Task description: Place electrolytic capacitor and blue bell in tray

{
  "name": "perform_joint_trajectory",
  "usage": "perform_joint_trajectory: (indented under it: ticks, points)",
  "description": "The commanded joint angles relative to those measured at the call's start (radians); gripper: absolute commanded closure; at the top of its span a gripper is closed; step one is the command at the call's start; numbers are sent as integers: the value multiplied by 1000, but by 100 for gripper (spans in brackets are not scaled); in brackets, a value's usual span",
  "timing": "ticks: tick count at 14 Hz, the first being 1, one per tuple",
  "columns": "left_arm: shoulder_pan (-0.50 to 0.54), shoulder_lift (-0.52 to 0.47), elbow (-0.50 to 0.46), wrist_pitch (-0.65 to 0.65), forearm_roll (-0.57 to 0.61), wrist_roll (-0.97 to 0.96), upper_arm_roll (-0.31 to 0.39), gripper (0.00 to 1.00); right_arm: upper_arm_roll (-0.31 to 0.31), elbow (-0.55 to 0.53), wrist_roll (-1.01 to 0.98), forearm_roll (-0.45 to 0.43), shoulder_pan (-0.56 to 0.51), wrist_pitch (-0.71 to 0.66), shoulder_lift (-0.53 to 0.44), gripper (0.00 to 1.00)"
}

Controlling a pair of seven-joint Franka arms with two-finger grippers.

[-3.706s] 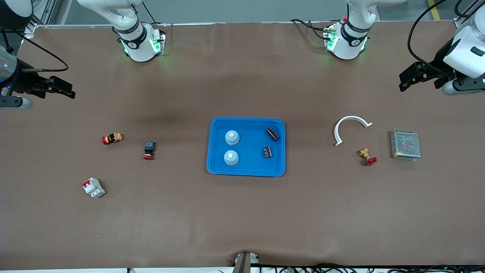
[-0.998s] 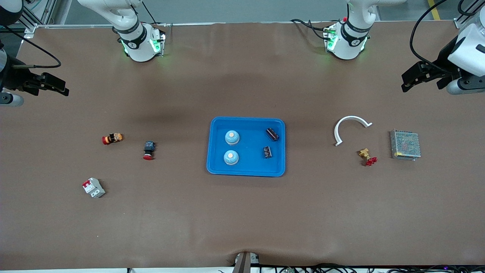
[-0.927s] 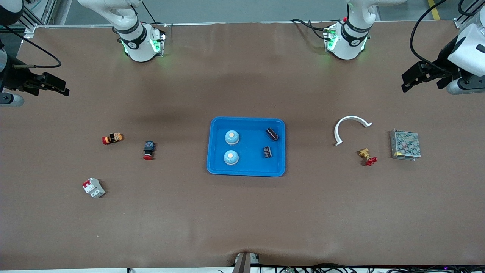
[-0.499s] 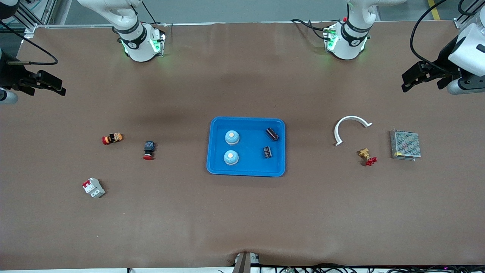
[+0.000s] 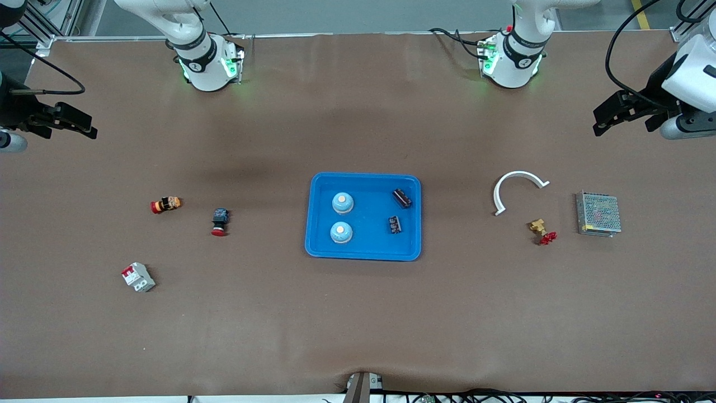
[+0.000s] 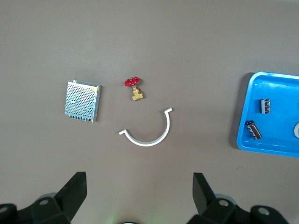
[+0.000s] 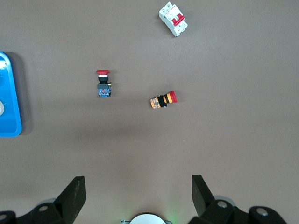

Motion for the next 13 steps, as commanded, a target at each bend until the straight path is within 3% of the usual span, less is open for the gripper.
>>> perform_joint_trajectory:
  ticks: [1,13]
  points:
    - [0,2,19,-8,-9,-3,2,0,7,8,-12,-8,-13,-26,-14,0]
    - [2,3,22,-9,-7,9,8,0,4,22,-58,-8,-87,-15,0,0]
